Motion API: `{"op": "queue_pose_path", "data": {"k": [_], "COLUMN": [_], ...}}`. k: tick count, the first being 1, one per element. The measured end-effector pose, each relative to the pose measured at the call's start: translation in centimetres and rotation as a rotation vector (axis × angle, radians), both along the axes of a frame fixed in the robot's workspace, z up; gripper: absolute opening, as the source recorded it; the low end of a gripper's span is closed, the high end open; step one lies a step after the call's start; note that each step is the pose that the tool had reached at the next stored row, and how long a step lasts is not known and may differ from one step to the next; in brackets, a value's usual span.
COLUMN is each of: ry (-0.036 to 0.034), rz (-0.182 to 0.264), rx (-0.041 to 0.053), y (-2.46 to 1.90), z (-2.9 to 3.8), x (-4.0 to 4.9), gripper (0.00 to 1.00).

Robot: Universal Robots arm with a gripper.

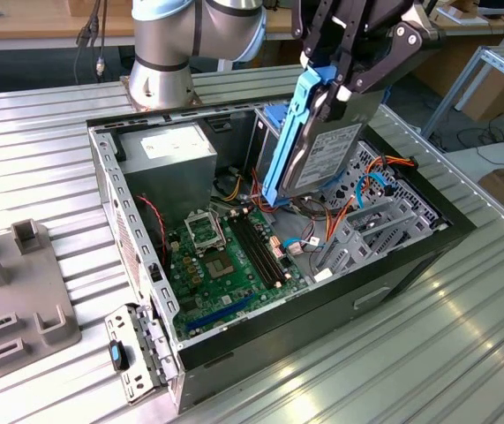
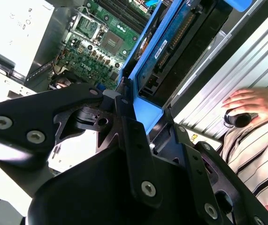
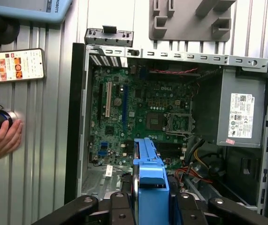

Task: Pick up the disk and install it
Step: 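Pick up the disk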

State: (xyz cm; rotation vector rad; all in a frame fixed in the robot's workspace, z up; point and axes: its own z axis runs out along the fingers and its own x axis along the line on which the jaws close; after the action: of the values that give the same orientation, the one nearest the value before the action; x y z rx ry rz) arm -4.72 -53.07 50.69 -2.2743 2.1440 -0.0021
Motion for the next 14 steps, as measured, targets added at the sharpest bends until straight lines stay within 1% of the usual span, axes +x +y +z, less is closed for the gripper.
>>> {"op": "queue_pose_path", "data": {"k": [3, 6, 7, 12, 13, 14], "ry": [0.0, 0.0, 0.0, 0.0, 0.0, 0.0], "rz": [0.0, 0.0, 0.0, 0.0, 0.0, 0.0], "rx": [-0.0001, -0.0001, 0.0, 0.0, -0.0001, 0.0], "y": [0.0, 0.0, 0.0, 0.0, -0.1, -0.31], "z": [0.0, 0.0, 0.0, 0.0, 0.0, 0.0], "x": [0.5, 1.38, 1.52, 1.55, 1.56, 1.55], "gripper": [0.37, 0.37, 0.37, 0.37, 0.37, 0.37]}}
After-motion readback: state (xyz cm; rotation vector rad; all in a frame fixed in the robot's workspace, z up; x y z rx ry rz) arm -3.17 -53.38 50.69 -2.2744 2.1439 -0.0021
